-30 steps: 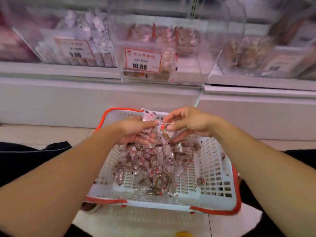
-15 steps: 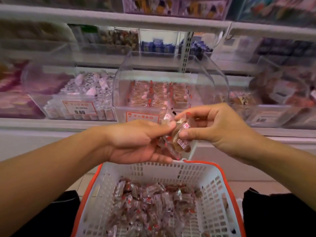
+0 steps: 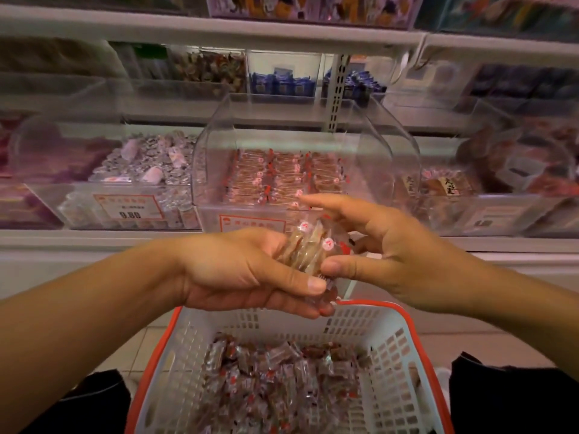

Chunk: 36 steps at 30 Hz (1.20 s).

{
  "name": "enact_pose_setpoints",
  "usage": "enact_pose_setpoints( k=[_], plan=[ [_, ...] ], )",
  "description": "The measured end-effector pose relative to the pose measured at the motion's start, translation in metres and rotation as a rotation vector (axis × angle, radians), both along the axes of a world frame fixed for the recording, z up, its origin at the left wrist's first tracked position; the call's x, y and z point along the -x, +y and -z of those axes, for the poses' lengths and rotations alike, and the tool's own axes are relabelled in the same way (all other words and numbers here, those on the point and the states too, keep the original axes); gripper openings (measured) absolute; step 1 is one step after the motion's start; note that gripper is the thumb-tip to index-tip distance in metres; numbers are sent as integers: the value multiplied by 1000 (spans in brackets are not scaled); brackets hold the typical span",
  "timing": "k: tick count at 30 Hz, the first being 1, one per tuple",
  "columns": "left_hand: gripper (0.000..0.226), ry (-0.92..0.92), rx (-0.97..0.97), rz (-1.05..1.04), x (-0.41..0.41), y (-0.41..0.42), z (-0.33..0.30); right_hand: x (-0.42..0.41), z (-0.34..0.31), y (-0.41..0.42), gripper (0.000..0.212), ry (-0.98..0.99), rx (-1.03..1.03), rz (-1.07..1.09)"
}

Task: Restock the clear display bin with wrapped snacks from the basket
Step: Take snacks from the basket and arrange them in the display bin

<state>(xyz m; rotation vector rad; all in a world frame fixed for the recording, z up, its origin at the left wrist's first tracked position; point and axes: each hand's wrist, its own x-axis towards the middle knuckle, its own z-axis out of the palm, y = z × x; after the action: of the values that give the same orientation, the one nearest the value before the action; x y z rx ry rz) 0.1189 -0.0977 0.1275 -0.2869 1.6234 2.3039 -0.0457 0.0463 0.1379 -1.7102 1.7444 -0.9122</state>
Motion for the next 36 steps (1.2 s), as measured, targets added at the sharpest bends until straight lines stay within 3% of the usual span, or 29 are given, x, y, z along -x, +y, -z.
enact_pose_setpoints(
  k=[3,7,10,14,16,17,18,19,21,23,25,29,32,36],
  plan=[
    [18,-34,156,26,1,0,0,5,-9,3,58,66,-43,-69],
    [61,-42,422,16,6,6,0,-5,-12,5,37,235,-11,-96],
    [65,-17,530,-56,7,9,-2,-14,-15,1,35,389,-6,-94],
    [63,4,373,-146,7,9,-16,-3,-36,1,29,306,-33,-80],
    [53,78,250,-371,10,6,-23,13,-54,-3,27,269,-2,13],
    [44,161,328,-537,11,2,-24,23,-63,-8,27,282,36,83],
    [32,276,558,-695,10,-4,-23,33,-70,-17,26,325,67,151],
    [22,403,920,-795,8,-13,-20,42,-75,-29,25,418,63,201],
    [16,485,1573,-741,3,-28,-16,55,-79,-57,26,718,-66,212],
    [22,333,1821,-597,2,-39,-11,62,-71,-87,30,998,-232,177],
    [25,233,1881,-553,4,-43,-7,65,-56,-113,34,1136,-338,148],
    [24,248,1861,-563,4,-45,-5,70,-26,-145,31,1120,-511,74],
    [23,257,1865,-552,4,-47,-4,73,-15,-151,39,1081,-517,69],
    [22,265,1856,-526,6,-47,-4,72,-12,-150,35,1234,-457,82]
  ],
)
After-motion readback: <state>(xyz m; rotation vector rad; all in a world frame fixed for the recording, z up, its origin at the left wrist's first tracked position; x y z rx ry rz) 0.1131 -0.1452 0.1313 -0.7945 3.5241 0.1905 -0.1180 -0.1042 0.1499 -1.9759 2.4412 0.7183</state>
